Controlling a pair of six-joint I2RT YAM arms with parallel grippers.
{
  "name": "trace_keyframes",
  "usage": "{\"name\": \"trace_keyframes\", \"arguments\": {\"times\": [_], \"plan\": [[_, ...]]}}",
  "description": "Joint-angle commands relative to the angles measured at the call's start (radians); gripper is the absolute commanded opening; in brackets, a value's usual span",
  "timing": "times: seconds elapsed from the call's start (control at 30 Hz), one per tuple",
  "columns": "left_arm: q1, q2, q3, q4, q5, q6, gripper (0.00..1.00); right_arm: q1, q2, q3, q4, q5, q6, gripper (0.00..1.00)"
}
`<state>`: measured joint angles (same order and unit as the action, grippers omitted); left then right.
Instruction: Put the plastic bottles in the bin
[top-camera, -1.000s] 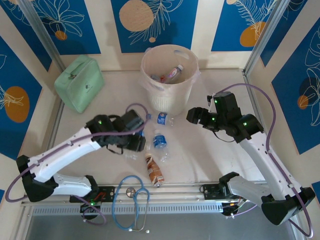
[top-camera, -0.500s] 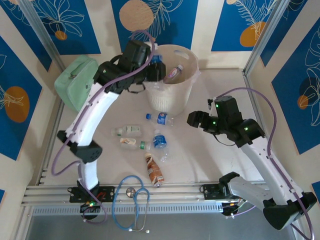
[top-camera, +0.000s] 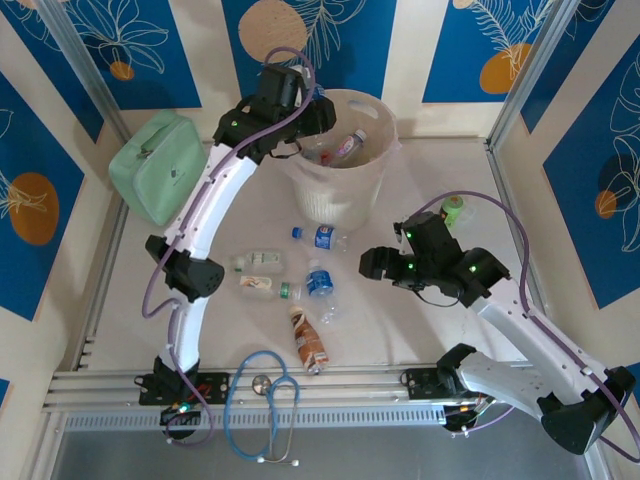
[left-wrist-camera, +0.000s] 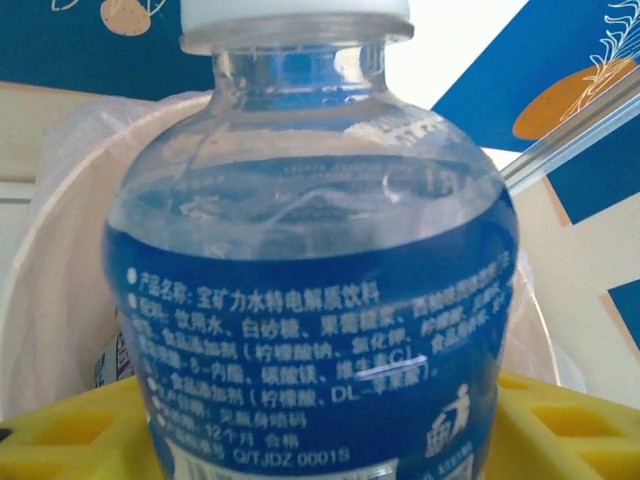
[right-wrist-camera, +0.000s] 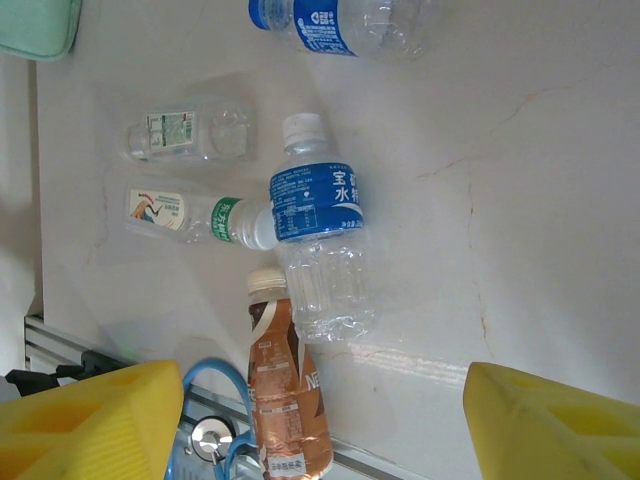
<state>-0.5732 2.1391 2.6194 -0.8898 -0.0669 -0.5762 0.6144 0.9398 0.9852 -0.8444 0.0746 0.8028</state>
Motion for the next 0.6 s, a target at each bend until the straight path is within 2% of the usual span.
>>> {"name": "trace_keyframes", "arguments": {"times": [0.0,0.1,0.17,0.4,0.57], "plan": [[0.024,0.022,0.033,0.056,0.045,-0.034,0.73,0.005,-0.012,0.005,-0.012,0.027,0.014,0.75],[0.028,0.034,0.028,0.047,0.054,-0.042,0.82,0.005,-0.018,0.013,-0.024,0.039,0.009,0.75],[0.026,0.030,0.020,0.052,0.063,-0.049,0.84,0.005,-0.018,0.012,-0.025,0.039,0.007,0.75],[0.026,-0.028,0.001,0.057,0.045,-0.026,0.85,0.017,0.003,0.021,-0.028,0.036,-0.008,0.75],[0.026,-0.139,-0.076,0.026,0.009,0.008,0.83,0.102,0.070,0.041,-0.045,0.058,-0.036,0.76]]}}
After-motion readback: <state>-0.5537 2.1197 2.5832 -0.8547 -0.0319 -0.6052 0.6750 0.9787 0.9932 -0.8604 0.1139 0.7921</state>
